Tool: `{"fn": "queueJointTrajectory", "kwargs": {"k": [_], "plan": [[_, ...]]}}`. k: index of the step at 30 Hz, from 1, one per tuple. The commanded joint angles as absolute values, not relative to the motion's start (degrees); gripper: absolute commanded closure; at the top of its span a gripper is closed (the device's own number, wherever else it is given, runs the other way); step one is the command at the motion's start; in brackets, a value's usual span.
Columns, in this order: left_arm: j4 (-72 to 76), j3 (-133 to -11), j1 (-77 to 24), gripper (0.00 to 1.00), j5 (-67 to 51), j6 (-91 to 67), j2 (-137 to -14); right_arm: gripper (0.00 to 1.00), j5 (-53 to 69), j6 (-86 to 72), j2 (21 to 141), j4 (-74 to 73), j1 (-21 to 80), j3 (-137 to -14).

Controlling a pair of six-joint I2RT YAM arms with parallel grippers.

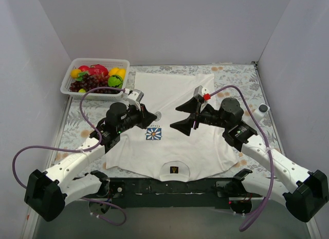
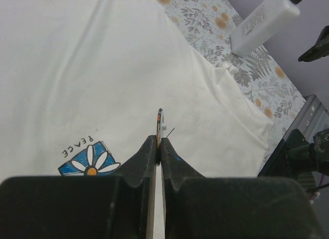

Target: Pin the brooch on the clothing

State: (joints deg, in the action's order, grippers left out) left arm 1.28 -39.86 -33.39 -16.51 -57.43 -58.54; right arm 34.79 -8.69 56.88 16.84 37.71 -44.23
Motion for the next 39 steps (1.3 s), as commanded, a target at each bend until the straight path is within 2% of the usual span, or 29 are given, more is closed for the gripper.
{"fn": "queueJointTrajectory", "kwargs": {"k": [1, 14, 23, 39], "plan": [[0.5, -39.6, -33.5, 1.00, -9.2, -56.8, -58.4, 0.08, 34.2, -7.6, 57.7, 17.9, 37.4, -44.5], [0.4, -39.6, -33.5, 1.00, -6.2, -57.4, -58.4, 0.08, 33.7, -8.4, 58.0, 16.9, 37.5, -43.9], [-6.8, -41.3, -35.1, 1.00, 5.2, -55.6, -58.4, 0.08, 33.7, -7.9, 59.1, 15.8, 37.4, -43.2], [-19.9, -45.4, -50.8, 1.00, 25.4, -53.2, -65.3, 0.08, 28.0, -11.6, 59.4, 13.4, 37.2, -41.2]]}}
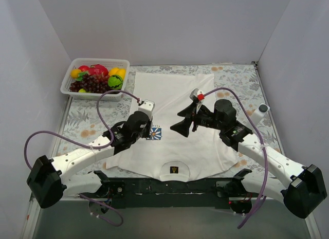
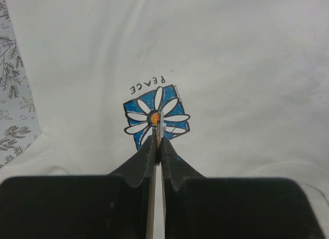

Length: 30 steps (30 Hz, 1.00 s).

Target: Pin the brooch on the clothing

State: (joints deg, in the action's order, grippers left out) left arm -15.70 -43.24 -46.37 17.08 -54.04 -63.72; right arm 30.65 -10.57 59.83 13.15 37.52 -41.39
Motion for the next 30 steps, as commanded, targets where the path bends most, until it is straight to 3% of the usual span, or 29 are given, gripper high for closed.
{"fn": "queueJointTrajectory", "kwargs": {"k": [1, 11, 21, 30], "plan": [[-20.1, -45.2, -51.8, 1.00, 26.5, -53.1, -65.6, 0.08, 27.9, -11.8, 59.5, 13.4, 37.1, -41.1], [-20.0, -42.9, -62.0, 1.00, 36.6, -52.0, -69.2, 0.08, 30.6, -15.1, 57.4, 14.1, 34.0, -38.6], [-19.9, -41.6, -62.5, 1.00, 46.2, -52.8, -72.0, 0.08, 36.9, -23.4, 57.0, 19.4, 22.4, -31.2], [-23.5, -44.3, -62.6, 1.00, 51.4, -56.3, -80.7, 0.09, 41.0, -24.9, 61.1, 18.0, 18.8, -30.3]]}}
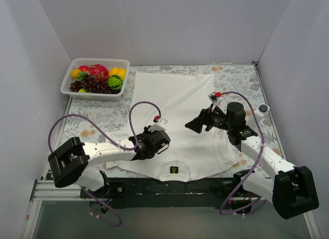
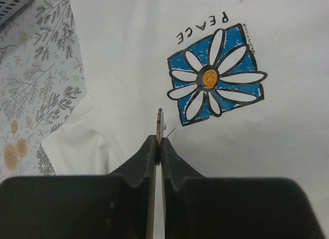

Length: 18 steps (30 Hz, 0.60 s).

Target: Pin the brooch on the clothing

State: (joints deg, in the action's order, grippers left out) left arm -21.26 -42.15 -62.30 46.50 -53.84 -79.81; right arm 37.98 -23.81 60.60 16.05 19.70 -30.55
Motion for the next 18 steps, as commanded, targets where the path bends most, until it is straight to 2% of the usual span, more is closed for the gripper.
{"fn": "queueJointTrajectory", "kwargs": {"k": [1, 18], "plan": [[-23.6, -44.3, -62.6, 1.00, 51.8, -56.4, -80.9, 0.09, 40.4, -24.8, 60.9, 18.2, 18.8, -30.0], [-29.9, -50.4, -63.4, 1.00, 53.6, -62.4, -90.3, 0.09, 38.1, -23.1, 62.1, 13.0, 17.4, -30.8]]}}
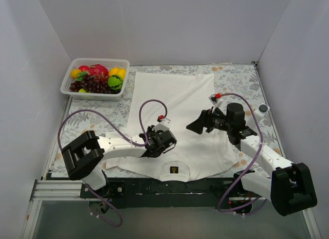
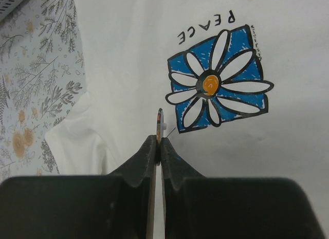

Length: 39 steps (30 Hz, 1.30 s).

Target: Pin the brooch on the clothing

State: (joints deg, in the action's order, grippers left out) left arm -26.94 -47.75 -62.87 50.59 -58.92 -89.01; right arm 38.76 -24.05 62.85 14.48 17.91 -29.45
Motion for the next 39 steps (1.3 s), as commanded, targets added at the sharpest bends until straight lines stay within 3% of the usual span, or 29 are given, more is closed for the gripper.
{"fn": "queueJointTrajectory", "kwargs": {"k": [1, 11, 21, 39], "plan": [[-30.7, -51.0, -63.4, 1.00, 53.5, -62.8, -90.5, 0.09, 37.6, -23.0, 61.7, 12.5, 17.4, -30.9], [-38.8, -55.5, -66.6, 1.00, 55.1, -71.4, -96.7, 0.09, 37.0, -23.1, 61.3, 12.1, 16.6, -30.1], [-61.2, -62.8, -68.8, 1.00, 62.7, -92.9, -107.8, 0.09, 38.0, -23.0, 61.5, 12.0, 16.1, -29.5], [-59.9, -67.5, -69.9, 1.00, 61.8, -91.4, -112.1, 0.09, 38.4, -22.5, 60.9, 11.0, 15.4, -28.7]]}}
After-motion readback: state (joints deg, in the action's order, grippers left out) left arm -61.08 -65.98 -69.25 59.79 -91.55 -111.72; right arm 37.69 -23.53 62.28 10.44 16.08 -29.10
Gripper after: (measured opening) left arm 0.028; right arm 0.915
